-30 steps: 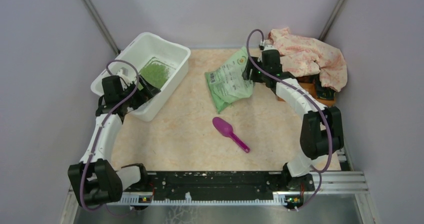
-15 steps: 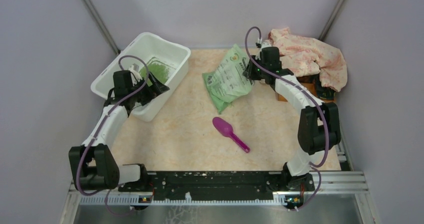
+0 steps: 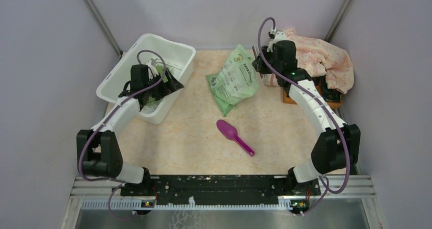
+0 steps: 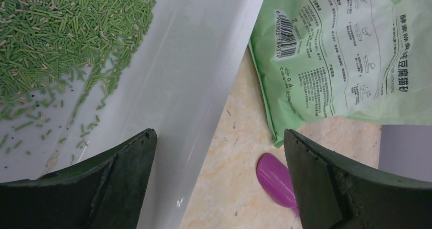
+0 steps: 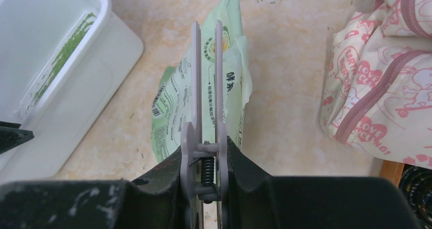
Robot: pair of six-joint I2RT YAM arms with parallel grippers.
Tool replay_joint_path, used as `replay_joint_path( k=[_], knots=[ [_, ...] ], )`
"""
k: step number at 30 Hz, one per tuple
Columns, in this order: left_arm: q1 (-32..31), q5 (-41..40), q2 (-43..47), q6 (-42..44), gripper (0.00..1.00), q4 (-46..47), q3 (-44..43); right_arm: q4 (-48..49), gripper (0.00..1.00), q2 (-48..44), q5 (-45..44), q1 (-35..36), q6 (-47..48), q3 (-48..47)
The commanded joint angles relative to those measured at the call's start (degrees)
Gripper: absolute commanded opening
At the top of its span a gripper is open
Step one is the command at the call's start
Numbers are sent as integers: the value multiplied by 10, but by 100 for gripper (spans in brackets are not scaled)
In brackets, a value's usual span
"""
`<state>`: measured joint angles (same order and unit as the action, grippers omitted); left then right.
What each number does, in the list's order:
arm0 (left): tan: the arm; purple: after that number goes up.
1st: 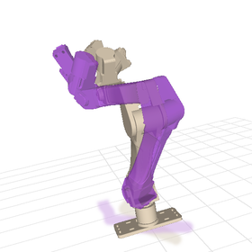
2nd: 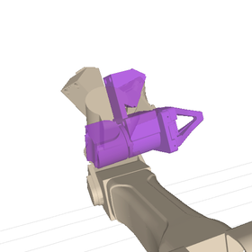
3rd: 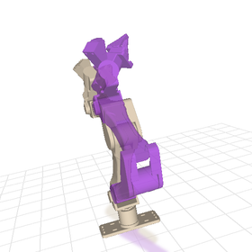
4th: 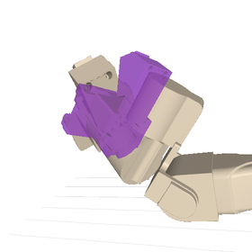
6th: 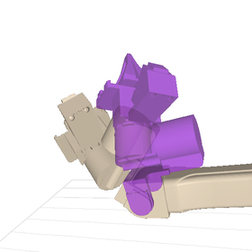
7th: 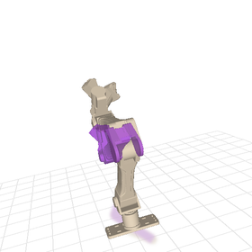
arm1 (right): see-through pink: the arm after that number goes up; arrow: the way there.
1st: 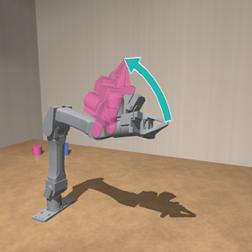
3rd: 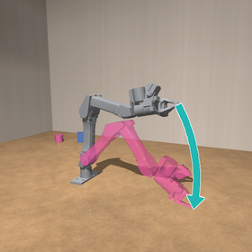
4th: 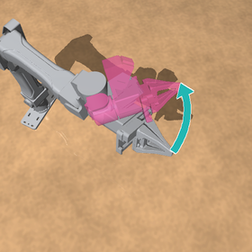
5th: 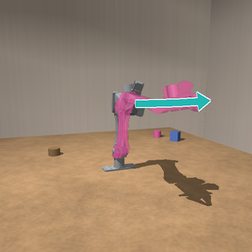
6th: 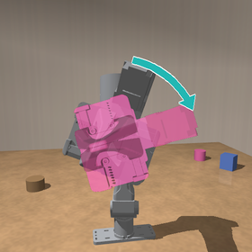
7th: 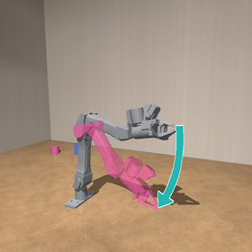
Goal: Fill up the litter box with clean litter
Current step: Adjust the litter box at the center of the board, then place the clamp at the center of the board.
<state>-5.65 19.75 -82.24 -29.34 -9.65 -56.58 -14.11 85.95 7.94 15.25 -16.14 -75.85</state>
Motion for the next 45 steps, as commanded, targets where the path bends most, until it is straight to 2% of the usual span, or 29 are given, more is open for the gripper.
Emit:
replay_joint_path(
  k=[1,8,12,16,22,29,31,37,40,41,42,43,45],
  knots=[
    [-25,-3,-16,-15,99,24,-25,26,0,-26,-9,0,13,-8],
    [-38,-7,-9,-25,99,28,-39,28,0,-27,10,0,13,-1],
    [-45,0,1,-33,99,24,-55,23,0,-37,60,0,9,14],
    [-47,2,17,-45,99,36,-56,7,0,-67,100,34,23,69],
    [-50,2,35,-51,99,31,-62,-29,0,-135,46,133,23,212],
    [-50,-1,86,-55,99,21,-59,-80,0,-181,32,153,23,300],
    [-50,0,95,-57,99,20,-56,-89,0,-184,4,156,3,317],
    [-51,8,104,-60,99,20,-41,-93,0,-176,-179,155,-75,354],
    [-51,8,112,-55,99,21,-33,-93,0,-189,-232,151,-94,363],
    [-51,9,113,-52,99,21,-31,-90,20,-194,-235,147,-95,365],
    [-51,9,115,-51,99,21,-31,-90,47,-199,-233,145,-95,364],
    [-51,9,115,-49,99,20,-31,-94,58,-201,-231,144,-92,360],
    [-51,10,116,-46,99,18,-32,-110,64,-206,-230,143,-85,347]
  ],
)
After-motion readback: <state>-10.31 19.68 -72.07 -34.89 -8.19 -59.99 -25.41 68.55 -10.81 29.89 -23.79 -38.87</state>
